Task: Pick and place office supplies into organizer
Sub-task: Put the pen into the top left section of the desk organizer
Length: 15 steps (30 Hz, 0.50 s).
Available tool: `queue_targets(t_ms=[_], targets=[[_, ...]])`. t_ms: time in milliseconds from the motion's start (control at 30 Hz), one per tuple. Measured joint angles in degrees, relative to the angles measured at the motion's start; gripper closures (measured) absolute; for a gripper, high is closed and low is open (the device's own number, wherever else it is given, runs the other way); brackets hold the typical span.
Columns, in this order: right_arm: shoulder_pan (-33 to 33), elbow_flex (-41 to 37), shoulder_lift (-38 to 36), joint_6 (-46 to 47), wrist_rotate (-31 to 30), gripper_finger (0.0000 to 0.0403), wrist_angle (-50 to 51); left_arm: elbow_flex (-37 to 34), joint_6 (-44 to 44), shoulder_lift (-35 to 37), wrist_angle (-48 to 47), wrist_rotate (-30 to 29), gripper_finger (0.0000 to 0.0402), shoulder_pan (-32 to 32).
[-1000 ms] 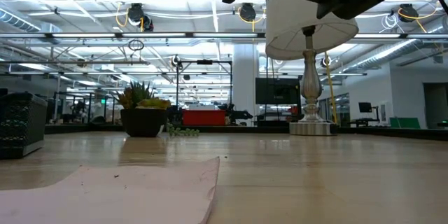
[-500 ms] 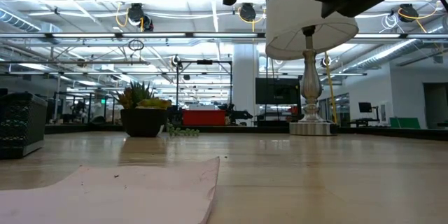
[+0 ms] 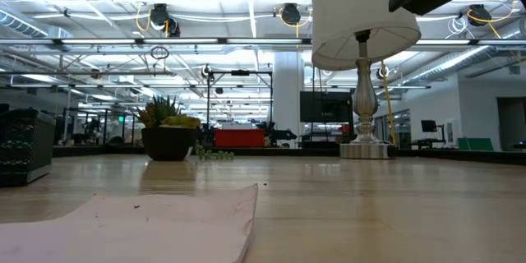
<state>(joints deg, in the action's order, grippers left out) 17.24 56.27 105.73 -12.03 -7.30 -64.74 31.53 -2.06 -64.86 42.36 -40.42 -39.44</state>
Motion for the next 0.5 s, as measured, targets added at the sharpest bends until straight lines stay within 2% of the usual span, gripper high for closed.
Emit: queue_targets(t_ms=[100,300,500], targets=[[-0.01,0.0,0.0,0.2,-0.01,0.0346,1.39,0.0,-0.42,0.0,-0.33,0.16,0.0367,0.02],[0.14,0.0,0.0,0.37,0.01,0.0346,1.83,0.0,-0.61,0.0,-0.41,0.82,0.0367,0.04],[0.08,-0.02,0.0,0.34,-0.01,0.0346,1.65,0.0,-0.2,0.0,-0.13,1.33,0.0338,0.04]])
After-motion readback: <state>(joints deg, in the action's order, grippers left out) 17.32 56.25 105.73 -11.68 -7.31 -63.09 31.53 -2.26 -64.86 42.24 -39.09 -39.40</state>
